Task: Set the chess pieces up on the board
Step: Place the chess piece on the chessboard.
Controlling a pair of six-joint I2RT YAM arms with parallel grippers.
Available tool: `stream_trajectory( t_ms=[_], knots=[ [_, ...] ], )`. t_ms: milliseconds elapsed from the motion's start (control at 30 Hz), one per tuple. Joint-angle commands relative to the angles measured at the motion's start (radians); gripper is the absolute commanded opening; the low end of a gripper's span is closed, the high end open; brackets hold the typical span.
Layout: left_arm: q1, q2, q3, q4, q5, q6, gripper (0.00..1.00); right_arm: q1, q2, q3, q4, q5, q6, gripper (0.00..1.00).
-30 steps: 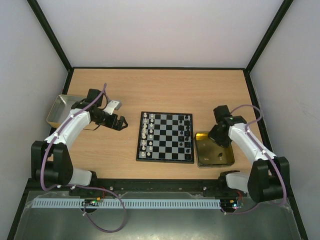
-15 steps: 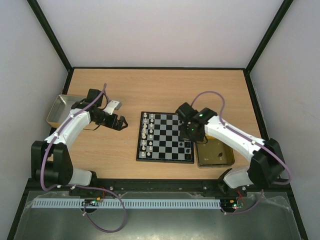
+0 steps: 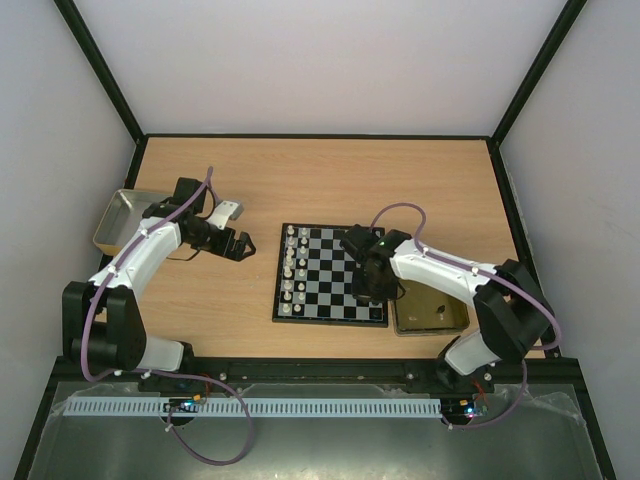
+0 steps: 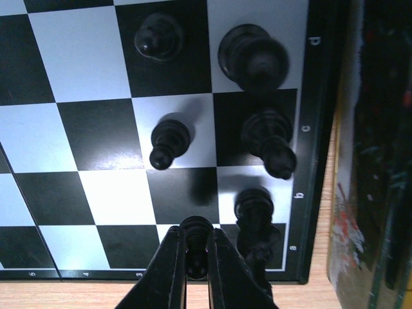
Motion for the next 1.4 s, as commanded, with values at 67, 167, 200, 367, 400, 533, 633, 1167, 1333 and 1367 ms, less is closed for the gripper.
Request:
stream_trajectory(
  t_ms=[67, 167, 200, 367, 400, 533, 633, 1167, 1333, 1367],
  knots=[
    [-0.008, 0.001, -0.004, -0.015, 0.002, -0.001, 0.99, 0.006, 0.030, -0.004, 0.043, -0.008, -0.008, 0.06],
    [-0.008, 0.002, -0.004, -0.015, 0.001, 0.000, 0.99, 0.005, 0.044, -0.007, 0.055, -0.011, -0.013, 0.06],
    [-0.008, 0.002, -0.004, -0.014, 0.001, -0.001, 0.99, 0.005, 0.049, -0.006, 0.057, -0.010, -0.015, 0.06],
    [-0.008, 0.000, -0.005, -0.014, -0.002, -0.003, 0.99, 0.006, 0.065, -0.008, 0.070, -0.011, -0.023, 0.08],
    [-0.008, 0.000, -0.005, -0.013, -0.002, -0.004, 0.99, 0.005, 0.067, -0.007, 0.070, -0.013, -0.024, 0.08],
    [-0.008, 0.000, -0.008, -0.011, -0.002, -0.004, 0.99, 0.005, 0.067, -0.008, 0.078, -0.021, -0.025, 0.12],
    [-0.008, -0.001, -0.009, -0.009, -0.004, -0.004, 0.99, 0.006, 0.063, -0.008, 0.081, -0.029, -0.025, 0.14],
    [-0.008, -0.003, -0.010, -0.007, -0.003, -0.002, 0.99, -0.006, -0.103, 0.018, -0.032, 0.066, 0.031, 0.18],
    [-0.008, 0.001, -0.010, -0.009, -0.002, -0.001, 0.99, -0.200, -0.227, -0.039, -0.105, 0.092, 0.012, 0.20],
    [-0.008, 0.001, -0.009, -0.010, -0.001, -0.001, 0.99, -0.256, -0.246, -0.059, -0.113, 0.094, -0.006, 0.20]
  ],
)
